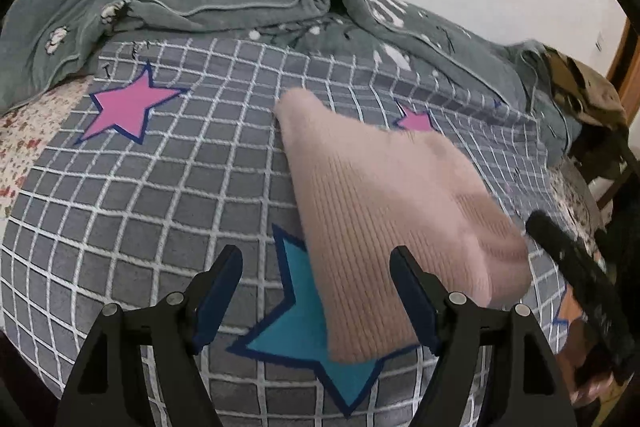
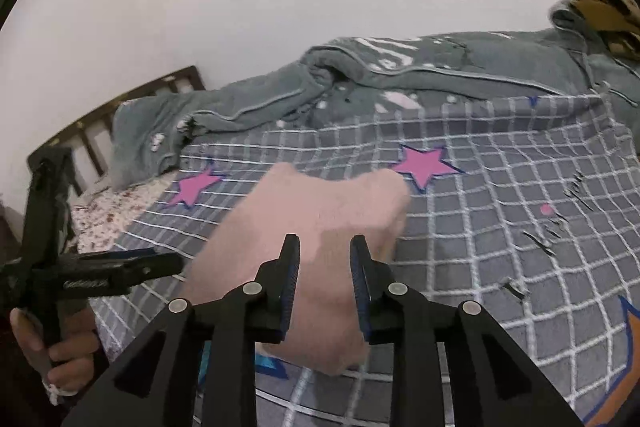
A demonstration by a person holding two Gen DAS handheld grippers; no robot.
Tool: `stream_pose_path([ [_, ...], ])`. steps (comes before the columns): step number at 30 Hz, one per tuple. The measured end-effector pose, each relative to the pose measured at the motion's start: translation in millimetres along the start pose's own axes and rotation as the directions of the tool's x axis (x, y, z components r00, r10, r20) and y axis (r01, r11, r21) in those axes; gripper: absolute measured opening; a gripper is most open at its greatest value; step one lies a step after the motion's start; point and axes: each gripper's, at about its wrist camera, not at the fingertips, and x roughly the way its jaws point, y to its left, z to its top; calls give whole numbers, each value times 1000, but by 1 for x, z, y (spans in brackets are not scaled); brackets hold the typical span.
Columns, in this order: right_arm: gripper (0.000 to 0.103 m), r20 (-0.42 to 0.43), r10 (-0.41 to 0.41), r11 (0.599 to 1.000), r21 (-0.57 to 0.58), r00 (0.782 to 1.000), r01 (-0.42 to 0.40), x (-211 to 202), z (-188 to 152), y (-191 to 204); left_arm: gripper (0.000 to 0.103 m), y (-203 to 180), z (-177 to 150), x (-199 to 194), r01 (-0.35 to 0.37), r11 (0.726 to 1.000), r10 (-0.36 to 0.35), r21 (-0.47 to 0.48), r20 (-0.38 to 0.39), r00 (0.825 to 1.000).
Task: Fold small clothes
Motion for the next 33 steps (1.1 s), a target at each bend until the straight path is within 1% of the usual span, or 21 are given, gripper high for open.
stream_pose_path([
  [3,26,-12,70,997,-41,997,-70,11,-2,21,75,8,8,2,-16,999,17,-37,15,1000],
  [5,26,-39,120,987,-100,992,-124,24,-9,41,75,16,11,5,-14,998,14,-62,9,1000],
  [7,26,-64,125,979,-155,990,-133,41,-19,56,75,22,14,7,-18,997,19,-77,3,1000],
  [8,26,-99,107,978,-166,989,-123,55,-25,60,75,25,14,8,-19,997,20,-77,4,1000],
  [10,23,-149,87,984,-143,985,-109,73,-32,54,75,28,15,8,-28,997,29,-68,10,1000],
  [11,23,-177,110,985,-110,978,-131,80,-35,47,75,29,14,8,-29,998,29,-61,14,999],
  [12,22,-184,136,985,-82,974,-153,82,-37,40,75,30,14,9,-24,998,25,-58,14,1000],
  [14,22,-193,139,986,-64,971,-154,81,-40,35,75,32,14,11,-8,998,9,-55,15,1000],
  [17,21,-197,122,984,-104,973,-144,75,-43,38,75,29,16,18,14,999,-14,-50,11,1000],
  [19,21,-187,135,984,-91,973,-154,64,-36,36,75,22,20,23,25,999,-24,-31,12,1000],
  [20,21,-169,143,984,-81,975,-158,58,-31,33,75,18,22,26,27,999,-27,-19,13,1000],
  [21,21,-140,135,986,-78,981,-147,52,-24,31,75,14,25,30,27,1000,-27,-8,12,1000],
  [22,23,-102,106,990,-87,989,-115,47,-17,28,75,8,28,35,25,1000,-25,3,8,1000],
  [25,24,-54,16,994,-104,998,-21,47,0,19,75,1,35,47,14,1000,-14,15,-1,1000],
  [26,24,-64,-15,994,-105,998,9,54,2,14,75,-1,37,53,8,1000,-8,15,-5,1000],
  [27,18,-89,-42,994,-103,995,33,63,3,7,74,0,36,56,2,1000,-2,14,-9,1000],
  [29,11,-143,-96,990,-118,985,80,81,-2,-4,77,2,35,65,-1,1000,1,9,-23,1000],
  [31,10,-147,-133,980,-168,980,108,88,-8,-7,77,5,33,70,19,1000,-19,-3,-36,999],
  [33,10,-143,-137,976,-191,980,108,90,-8,-9,77,4,34,71,22,1000,-22,1,-33,999],
])
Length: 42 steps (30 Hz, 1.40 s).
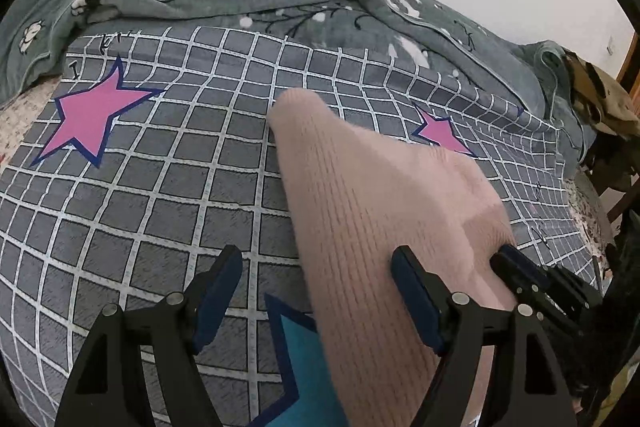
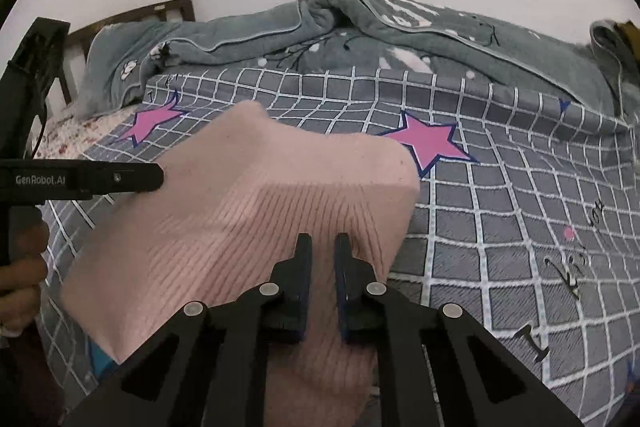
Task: Fold small clothes
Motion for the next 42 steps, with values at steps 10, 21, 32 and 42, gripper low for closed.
stream_pose_path([
  [10,9,-7,1,998,65,1000,0,17,11,-19,77,-16,7,6,-60,995,58,85,30,998],
  [21,10,-5,2,997,73,1000,-1,14,9,-19,77,-9,1,8,-21,1000,21,15,8,1000],
  [32,35,-10,33,992,120,999,-32,-21,4,-32,77,4,-15,-24,-9,999,8,35,25,1000],
  [42,38,-8,57,982,181,998,-55,-40,-7,-32,75,20,-31,-38,20,999,-20,-26,8,1000],
])
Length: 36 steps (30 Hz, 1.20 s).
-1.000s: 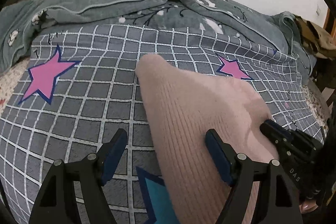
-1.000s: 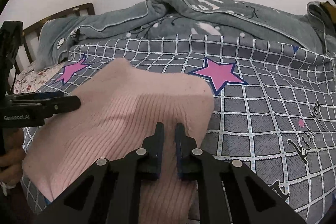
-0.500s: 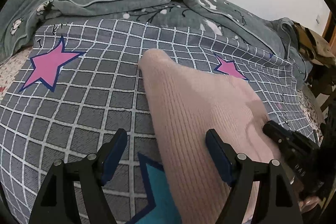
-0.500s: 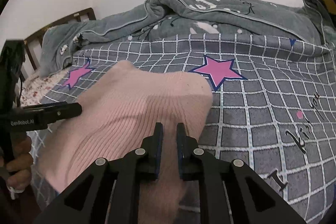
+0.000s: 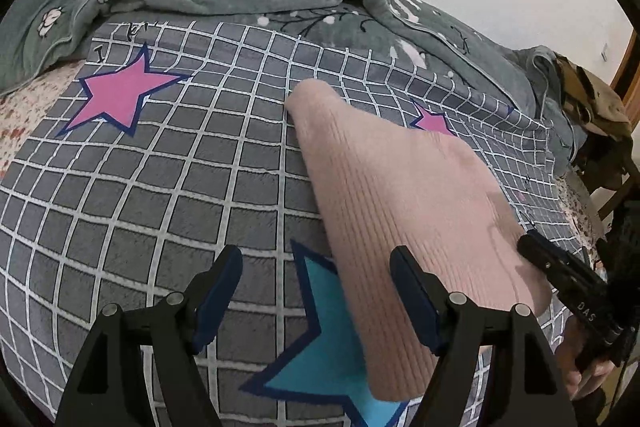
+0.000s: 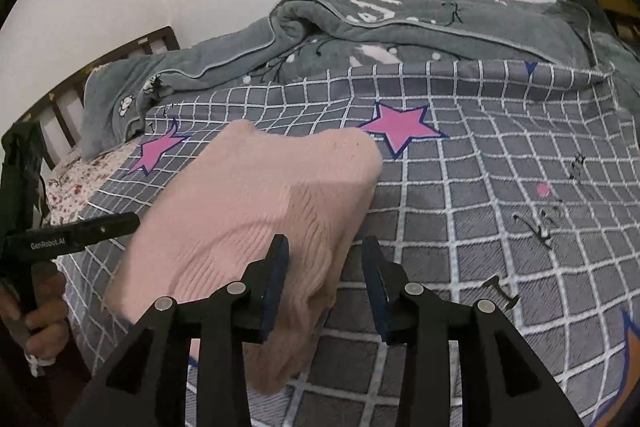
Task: Fold small clothes
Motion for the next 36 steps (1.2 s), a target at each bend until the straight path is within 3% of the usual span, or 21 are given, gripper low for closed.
stream_pose_path([
  [4,37,-17,20,1000,19,1000,-20,5,-3,7,75,-3,-3,-7,9,1000,-9,12,11,1000],
  [6,31,-17,3,1000,14,1000,-3,7,-3,12,75,-5,-4,-10,14,1000,-15,17,12,1000],
  [18,30,-8,-20,1000,19,1000,20,1,1,12,75,-5,-6,-18,52,998,-53,27,23,998],
  [26,14,7,-43,999,2,999,43,3,0,17,75,-10,-12,-21,86,994,-87,61,15,996],
  [36,17,-3,-35,999,19,999,35,-3,-2,12,75,-16,-24,-24,84,991,-82,106,-20,996],
])
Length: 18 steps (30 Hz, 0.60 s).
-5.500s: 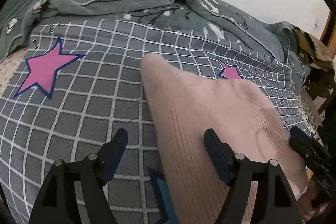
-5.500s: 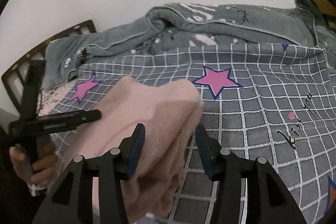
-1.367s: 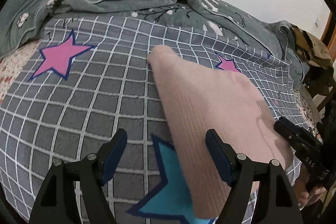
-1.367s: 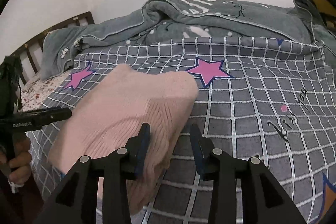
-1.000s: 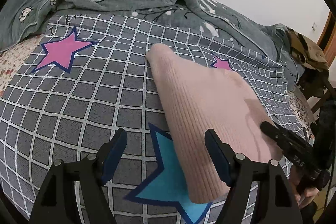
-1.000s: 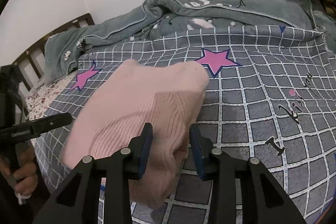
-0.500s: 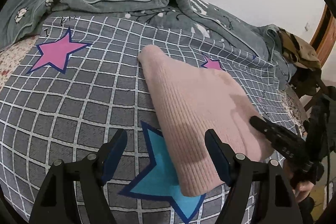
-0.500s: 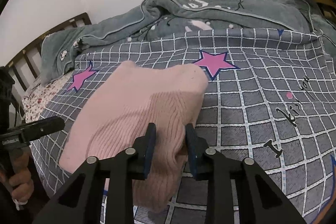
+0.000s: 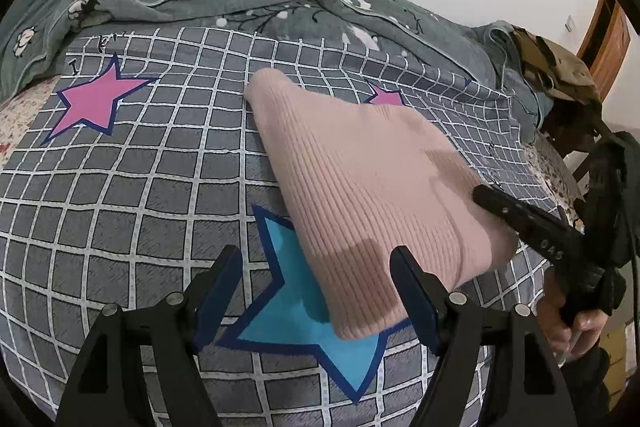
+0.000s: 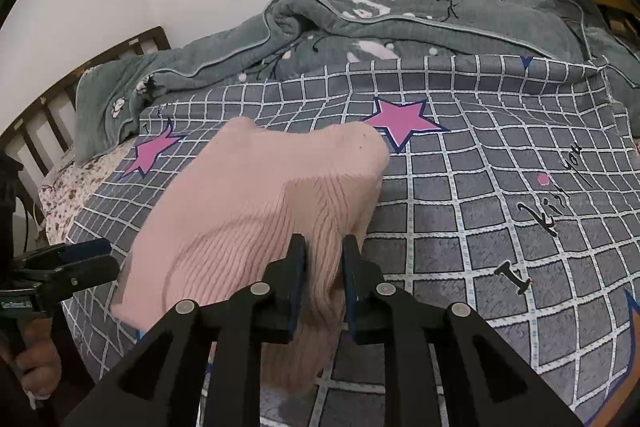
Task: Fold small clothes
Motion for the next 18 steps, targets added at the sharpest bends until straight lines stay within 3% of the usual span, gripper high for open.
stream_pose_path([
  [9,21,37,-7,1000,13,999,7,-36,-5,-11,75,0,-4,-5,25,1000,-26,-16,-16,1000],
  [18,22,13,29,1000,0,999,-29,-32,-19,-1,75,-7,-2,-8,16,1000,-16,-12,-5,1000],
])
